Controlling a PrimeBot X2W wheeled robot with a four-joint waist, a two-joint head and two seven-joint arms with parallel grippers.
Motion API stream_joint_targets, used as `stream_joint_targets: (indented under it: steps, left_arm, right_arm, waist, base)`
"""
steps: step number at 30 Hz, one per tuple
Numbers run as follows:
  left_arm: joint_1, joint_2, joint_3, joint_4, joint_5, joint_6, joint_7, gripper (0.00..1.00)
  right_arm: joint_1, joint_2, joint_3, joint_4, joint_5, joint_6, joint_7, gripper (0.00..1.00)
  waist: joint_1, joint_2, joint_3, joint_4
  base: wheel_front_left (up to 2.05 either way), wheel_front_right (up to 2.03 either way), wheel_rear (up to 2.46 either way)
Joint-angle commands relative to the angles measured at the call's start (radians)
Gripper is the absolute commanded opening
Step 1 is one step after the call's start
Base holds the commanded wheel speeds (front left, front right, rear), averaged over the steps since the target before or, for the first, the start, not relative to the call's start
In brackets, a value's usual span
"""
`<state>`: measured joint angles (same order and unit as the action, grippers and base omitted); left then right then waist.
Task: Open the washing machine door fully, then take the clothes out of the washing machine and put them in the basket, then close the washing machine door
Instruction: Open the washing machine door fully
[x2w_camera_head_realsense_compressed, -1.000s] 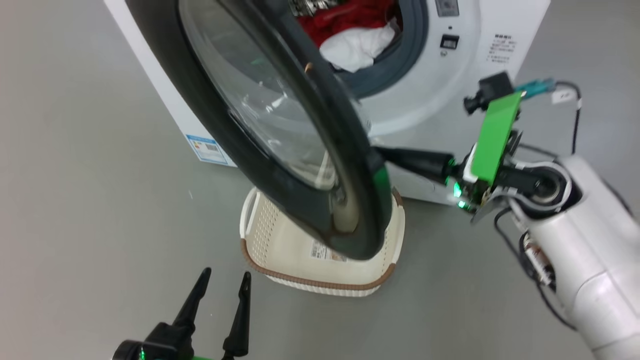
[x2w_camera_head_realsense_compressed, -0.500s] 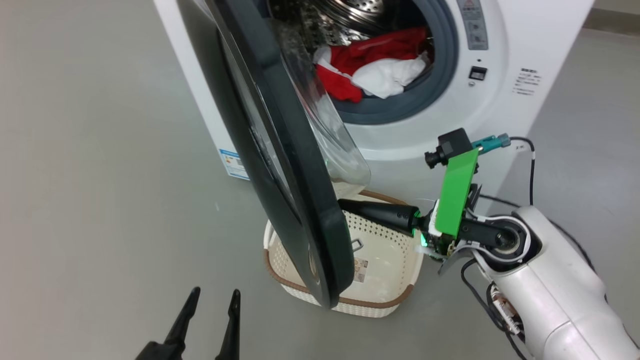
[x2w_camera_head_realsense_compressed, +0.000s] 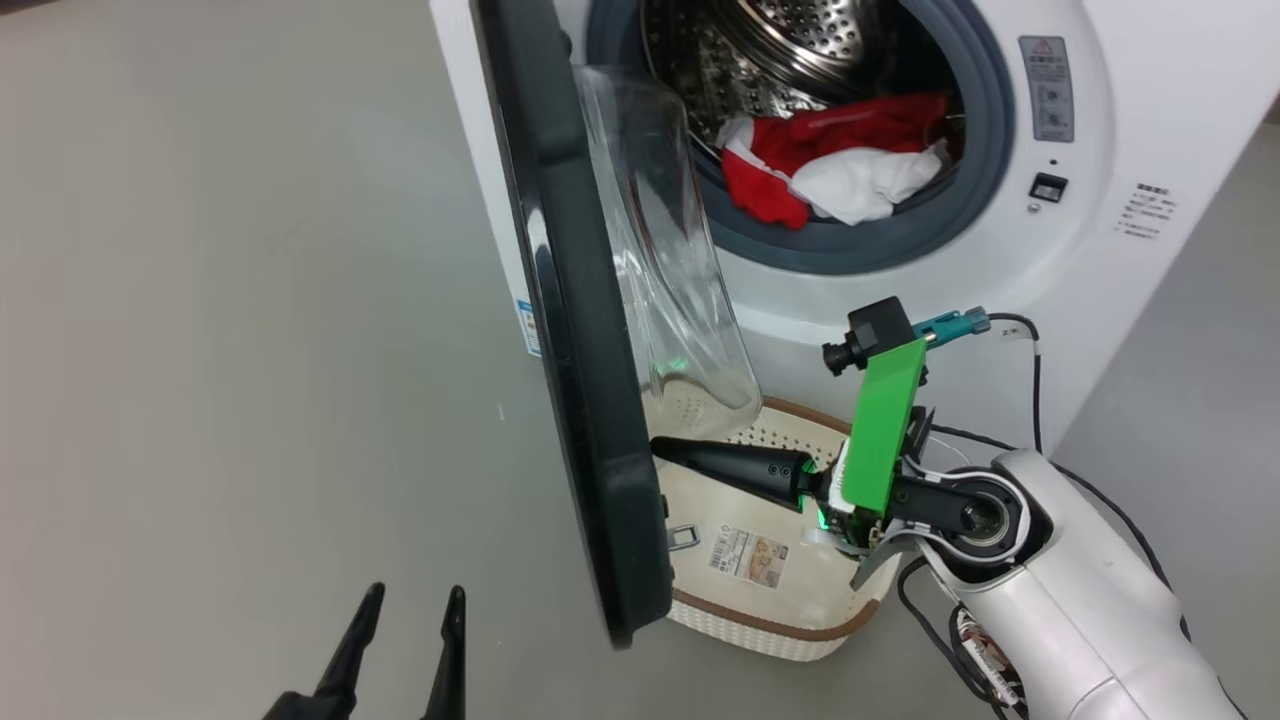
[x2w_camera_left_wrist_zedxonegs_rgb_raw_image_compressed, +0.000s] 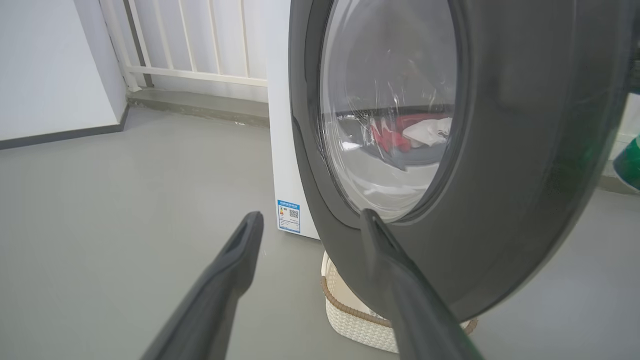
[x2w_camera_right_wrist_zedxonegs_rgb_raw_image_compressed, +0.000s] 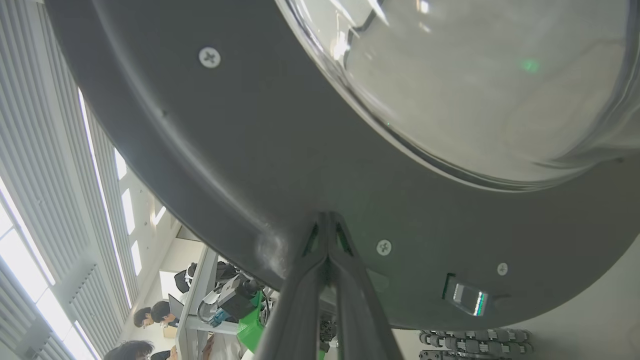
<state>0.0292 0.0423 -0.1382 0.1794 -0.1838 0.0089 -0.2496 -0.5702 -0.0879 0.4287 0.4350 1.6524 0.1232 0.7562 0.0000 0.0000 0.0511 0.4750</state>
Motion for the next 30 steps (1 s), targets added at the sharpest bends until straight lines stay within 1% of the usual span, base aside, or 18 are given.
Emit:
stream_joint_targets:
  steps: [1, 7, 17, 21, 25, 26, 27, 29, 30]
  left_arm:
    - [-0.001, 0.008, 0.037, -0.025, 0.008, 0.007, -0.012, 1.0]
    - [0.002, 0.008, 0.048, -0.028, 0.005, 0.013, -0.012, 1.0]
    - [-0.002, 0.008, 0.055, -0.031, -0.001, 0.019, -0.012, 1.0]
    - [-0.001, 0.008, 0.057, -0.032, 0.0, 0.021, -0.012, 1.0]
    - [0.002, 0.008, 0.059, -0.031, 0.003, 0.018, -0.012, 1.0]
    - [0.002, 0.008, 0.059, -0.03, 0.004, 0.017, -0.012, 1.0]
    - [0.002, 0.008, 0.06, -0.029, 0.005, 0.015, -0.012, 1.0]
    - [-0.002, 0.008, 0.063, -0.025, 0.008, 0.01, -0.012, 1.0]
    - [-0.004, 0.008, 0.063, -0.023, 0.011, 0.007, -0.012, 1.0]
  right_arm:
    - [0.009, 0.032, 0.018, -0.037, -0.019, 0.008, -0.007, 0.0]
    - [0.012, 0.037, 0.049, -0.041, -0.009, 0.008, -0.034, 0.0]
    - [-0.022, 0.037, 0.157, -0.046, 0.066, 0.008, -0.132, 0.0]
    - [-0.022, 0.038, 0.173, -0.049, 0.087, 0.008, -0.164, 0.0]
    - [-0.014, 0.038, 0.172, -0.038, 0.08, 0.008, -0.191, 0.0]
    - [-0.012, 0.038, 0.171, -0.033, 0.074, 0.008, -0.197, 0.07]
    - [-0.01, 0.038, 0.17, -0.031, 0.07, 0.008, -0.202, 0.21]
    - [-0.004, 0.038, 0.165, -0.027, 0.062, 0.008, -0.209, 0.6]
    - [0.0, 0.038, 0.161, -0.024, 0.056, 0.008, -0.214, 1.0]
  waist:
    - [0.0, 0.0, -0.013, 0.021]
    - [0.0, 0.0, -0.015, 0.039]
    - [0.0, 0.0, -0.01, 0.043]
    - [0.0, 0.0, -0.014, 0.041]
    - [0.0, 0.0, -0.019, 0.038]
    - [0.0, 0.0, -0.02, 0.037]
    - [0.0, 0.0, -0.02, 0.034]
    - [0.0, 0.0, -0.02, 0.029]
    - [0.0, 0.0, -0.021, 0.026]
  base:
    - [0.0, 0.0, 0.0]
    - [0.0, 0.0, 0.0]
    - [0.0, 0.0, 0.0]
    - [0.0, 0.0, 0.0]
    - [0.0, 0.0, 0.0]
    - [0.0, 0.0, 0.0]
    - [0.0, 0.0, 0.0]
    - [0.0, 0.0, 0.0]
    - [0.0, 0.0, 0.0]
